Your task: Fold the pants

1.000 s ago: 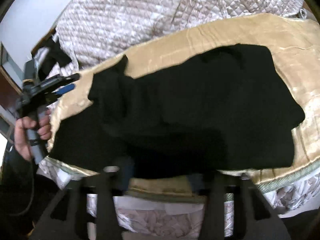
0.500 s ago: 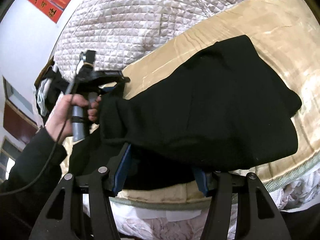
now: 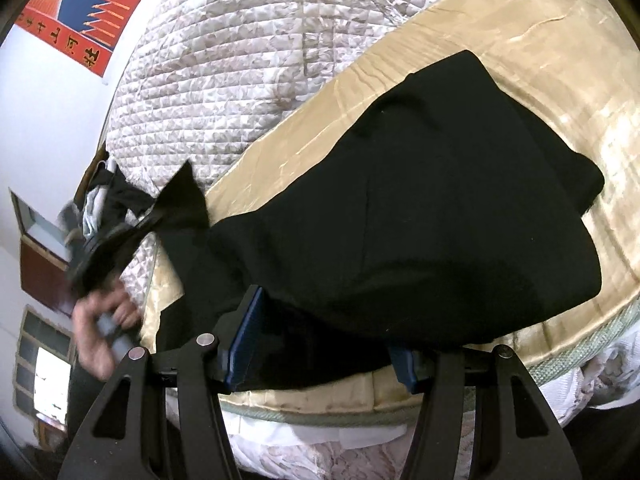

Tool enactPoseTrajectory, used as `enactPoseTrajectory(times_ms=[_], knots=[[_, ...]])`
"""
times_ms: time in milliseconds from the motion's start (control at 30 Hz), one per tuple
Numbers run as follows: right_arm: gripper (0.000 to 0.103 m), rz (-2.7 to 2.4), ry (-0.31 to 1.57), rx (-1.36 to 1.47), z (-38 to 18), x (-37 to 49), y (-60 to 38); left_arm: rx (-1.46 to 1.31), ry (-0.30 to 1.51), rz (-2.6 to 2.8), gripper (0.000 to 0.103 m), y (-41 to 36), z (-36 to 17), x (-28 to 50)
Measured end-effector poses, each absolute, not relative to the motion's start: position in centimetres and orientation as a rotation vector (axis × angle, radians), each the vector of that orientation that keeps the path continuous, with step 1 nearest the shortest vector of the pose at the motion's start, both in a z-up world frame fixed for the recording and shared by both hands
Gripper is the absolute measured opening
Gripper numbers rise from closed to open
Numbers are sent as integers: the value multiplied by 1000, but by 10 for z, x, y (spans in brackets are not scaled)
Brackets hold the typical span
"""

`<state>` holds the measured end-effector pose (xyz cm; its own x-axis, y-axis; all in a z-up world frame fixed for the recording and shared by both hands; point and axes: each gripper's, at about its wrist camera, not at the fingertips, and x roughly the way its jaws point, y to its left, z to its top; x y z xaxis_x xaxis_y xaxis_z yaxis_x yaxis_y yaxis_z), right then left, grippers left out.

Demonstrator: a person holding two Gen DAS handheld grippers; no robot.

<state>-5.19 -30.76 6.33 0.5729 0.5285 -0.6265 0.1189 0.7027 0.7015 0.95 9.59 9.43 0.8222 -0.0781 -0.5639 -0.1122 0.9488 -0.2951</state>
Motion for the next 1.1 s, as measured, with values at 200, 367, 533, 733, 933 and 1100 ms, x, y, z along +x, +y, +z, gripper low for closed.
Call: enactPoseTrajectory(times_ms=[200, 367, 533, 733, 933, 1100], knots=[[57, 272, 938, 806, 62, -55, -310, -468, 815, 149, 9, 157, 16, -43], [57, 250, 907, 811, 64, -61, -316, -449, 816, 143, 14, 160, 3, -55], [58, 192, 888, 845, 60, -64, -326, -474, 793, 160, 41, 168, 4, -47], [59, 137, 881, 863, 54, -64, -338, -306, 818, 229, 52, 152, 8, -10], [58, 119, 875, 838, 54, -65, -339, -39, 833, 347, 14, 129, 3, 25], [41, 96, 862, 871, 49, -69, -349, -274, 747, 352, 10, 160, 13, 3]])
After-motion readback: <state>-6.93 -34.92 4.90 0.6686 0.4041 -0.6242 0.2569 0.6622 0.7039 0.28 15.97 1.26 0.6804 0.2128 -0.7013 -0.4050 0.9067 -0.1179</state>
